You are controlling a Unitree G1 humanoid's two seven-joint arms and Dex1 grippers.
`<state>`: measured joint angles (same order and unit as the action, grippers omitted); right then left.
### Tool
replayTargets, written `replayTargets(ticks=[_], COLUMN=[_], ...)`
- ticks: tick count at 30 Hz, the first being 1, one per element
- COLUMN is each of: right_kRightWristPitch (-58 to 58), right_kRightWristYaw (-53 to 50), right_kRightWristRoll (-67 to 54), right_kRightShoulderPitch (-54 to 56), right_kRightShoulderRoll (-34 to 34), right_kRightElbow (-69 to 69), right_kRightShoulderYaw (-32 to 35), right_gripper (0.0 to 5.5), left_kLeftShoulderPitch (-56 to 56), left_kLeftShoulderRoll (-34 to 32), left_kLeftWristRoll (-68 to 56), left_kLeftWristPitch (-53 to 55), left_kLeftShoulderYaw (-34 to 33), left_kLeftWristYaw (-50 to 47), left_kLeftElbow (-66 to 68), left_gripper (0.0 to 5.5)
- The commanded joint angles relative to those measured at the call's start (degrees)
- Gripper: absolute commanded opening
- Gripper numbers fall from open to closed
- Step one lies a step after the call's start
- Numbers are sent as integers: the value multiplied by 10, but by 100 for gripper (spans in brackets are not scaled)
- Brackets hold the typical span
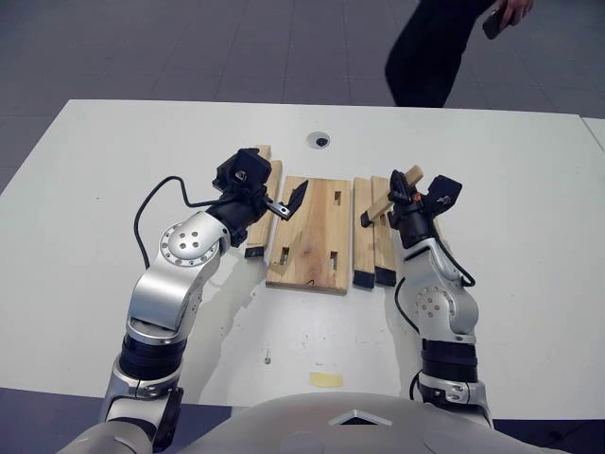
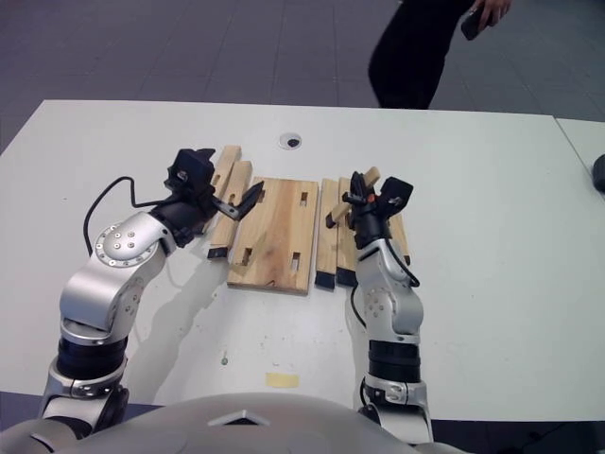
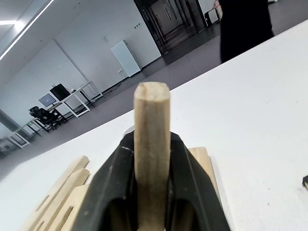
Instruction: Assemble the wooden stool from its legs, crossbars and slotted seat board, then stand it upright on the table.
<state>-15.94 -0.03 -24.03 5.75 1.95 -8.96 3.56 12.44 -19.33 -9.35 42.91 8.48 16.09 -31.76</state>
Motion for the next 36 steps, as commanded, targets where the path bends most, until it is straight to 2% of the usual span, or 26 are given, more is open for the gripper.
replayTargets(ticks=[1,5,10,15,20,27,31,36], right_kRightWristPitch=[4,35,54,8,-6,2,65,151], right_kRightWristYaw=[4,22,11,-23,-39,-29,22,61], right_kRightWristRoll=[79,134,155,34,7,104,145,143], right_kRightShoulderPitch=[-11,-25,-37,-27,-11,-17,-37,-56], right_kRightShoulderRoll=[-35,-59,-57,10,20,-26,-52,-51], right_kRightElbow=[24,38,55,50,33,41,89,157], right_kRightShoulderYaw=[-34,-60,-46,41,64,5,-28,-21], right_gripper=[42,42,42,42,42,42,42,42], left_kLeftShoulderPitch=[3,7,6,1,-6,-12,-11,-7], left_kLeftShoulderRoll=[-9,-12,-16,-17,-21,-19,-22,-28], left_kLeftWristRoll=[11,15,24,30,40,51,60,66], left_kLeftWristPitch=[2,5,4,1,1,1,-1,-5], left_kLeftShoulderYaw=[12,14,18,26,36,40,41,42], left_kLeftWristYaw=[5,7,8,8,6,1,5,12], left_kLeftElbow=[-5,-5,-5,-7,-11,-14,-14,-7], left_gripper=[540,540,540,540,540,540,540,540])
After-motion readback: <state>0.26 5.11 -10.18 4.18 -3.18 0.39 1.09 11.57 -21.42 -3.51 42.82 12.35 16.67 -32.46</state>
